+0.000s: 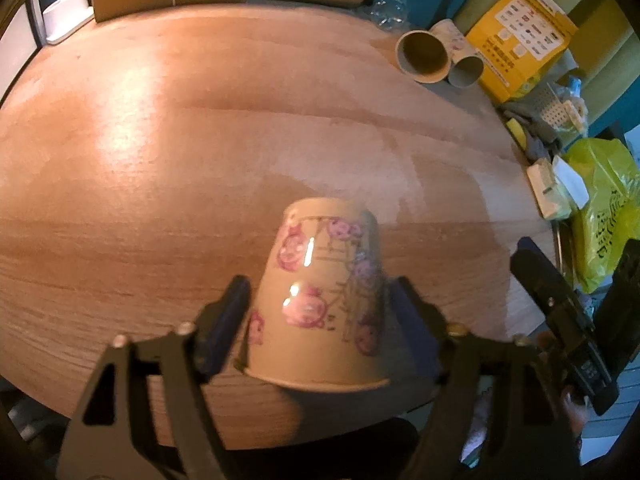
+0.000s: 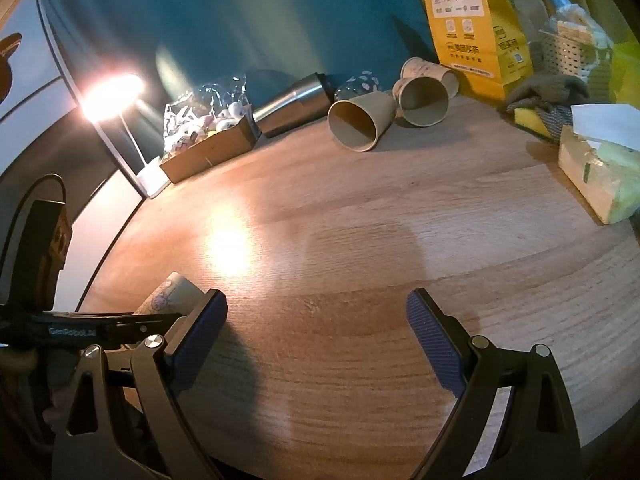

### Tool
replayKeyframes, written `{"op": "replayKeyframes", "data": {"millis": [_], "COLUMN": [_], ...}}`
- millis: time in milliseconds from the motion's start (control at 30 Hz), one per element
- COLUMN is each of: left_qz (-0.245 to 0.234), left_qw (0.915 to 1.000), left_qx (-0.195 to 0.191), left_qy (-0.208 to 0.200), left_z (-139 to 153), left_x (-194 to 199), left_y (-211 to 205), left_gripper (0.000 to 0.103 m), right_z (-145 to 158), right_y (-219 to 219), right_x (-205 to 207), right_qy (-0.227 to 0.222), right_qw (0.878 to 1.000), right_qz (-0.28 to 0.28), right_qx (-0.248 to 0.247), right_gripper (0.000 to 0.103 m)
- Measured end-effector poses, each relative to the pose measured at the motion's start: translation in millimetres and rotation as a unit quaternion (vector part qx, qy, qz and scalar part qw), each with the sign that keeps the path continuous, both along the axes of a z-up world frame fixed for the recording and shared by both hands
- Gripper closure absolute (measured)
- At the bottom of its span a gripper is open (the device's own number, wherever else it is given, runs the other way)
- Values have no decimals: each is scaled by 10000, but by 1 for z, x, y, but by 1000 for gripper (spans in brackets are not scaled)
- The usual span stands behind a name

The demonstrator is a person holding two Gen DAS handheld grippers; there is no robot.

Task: Flip cup upside down
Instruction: 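Pass the cup from the left gripper into the right gripper, then rotate the cup in the right gripper and set it upright on the table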

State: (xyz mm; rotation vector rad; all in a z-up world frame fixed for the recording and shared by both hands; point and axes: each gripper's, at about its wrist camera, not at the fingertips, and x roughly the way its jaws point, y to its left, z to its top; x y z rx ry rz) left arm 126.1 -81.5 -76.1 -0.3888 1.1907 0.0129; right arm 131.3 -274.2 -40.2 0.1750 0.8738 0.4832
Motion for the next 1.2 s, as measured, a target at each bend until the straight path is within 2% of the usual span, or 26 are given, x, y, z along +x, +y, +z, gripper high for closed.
{"op": "replayKeyframes", "data": {"millis": [200, 367, 467, 600, 767, 833, 900, 1033, 1100, 1200], "left_qz": [-38, 150, 250, 421, 481, 462, 446, 471, 466, 446], "left_qw": [9993, 9973, 9955, 9939, 9922, 9919, 9918, 9915, 9913, 9912], "left_qx": [96, 235, 286, 188, 21, -38, -94, -210, -244, -302], "left_qy": [-347, -684, -867, -999, -1154, -1185, -1196, -1193, -1204, -1211], "left_z": [21, 35, 38, 32, 27, 24, 20, 12, 10, 6], "left_x": [-12, -36, -50, -60, -65, -68, -70, -75, -77, -80], "left_y": [7, 35, 54, 81, 113, 125, 134, 154, 160, 165], "left_gripper": [20, 20, 20, 20, 20, 20, 20, 20, 20, 20], "right_z": [6, 13, 15, 6, -6, -11, -15, -21, -24, -26], "right_y": [17, 45, 69, 93, 125, 134, 141, 158, 164, 169], "right_x": [2, 7, 16, 32, 44, 46, 47, 46, 45, 44], "right_qy": [11, 218, 599, 1246, 1861, 2074, 2226, 2393, 2474, 2468], "right_qw": [9998, 9978, 9939, 9880, 9784, 9742, 9705, 9652, 9628, 9629], "right_qz": [154, 605, 922, 911, 884, 849, 837, 890, 896, 897], "right_qx": [-126, -183, -27, 58, -167, -267, -397, -562, -611, -623], "right_gripper": [10, 10, 10, 10, 11, 13, 21, 25, 38, 38]}}
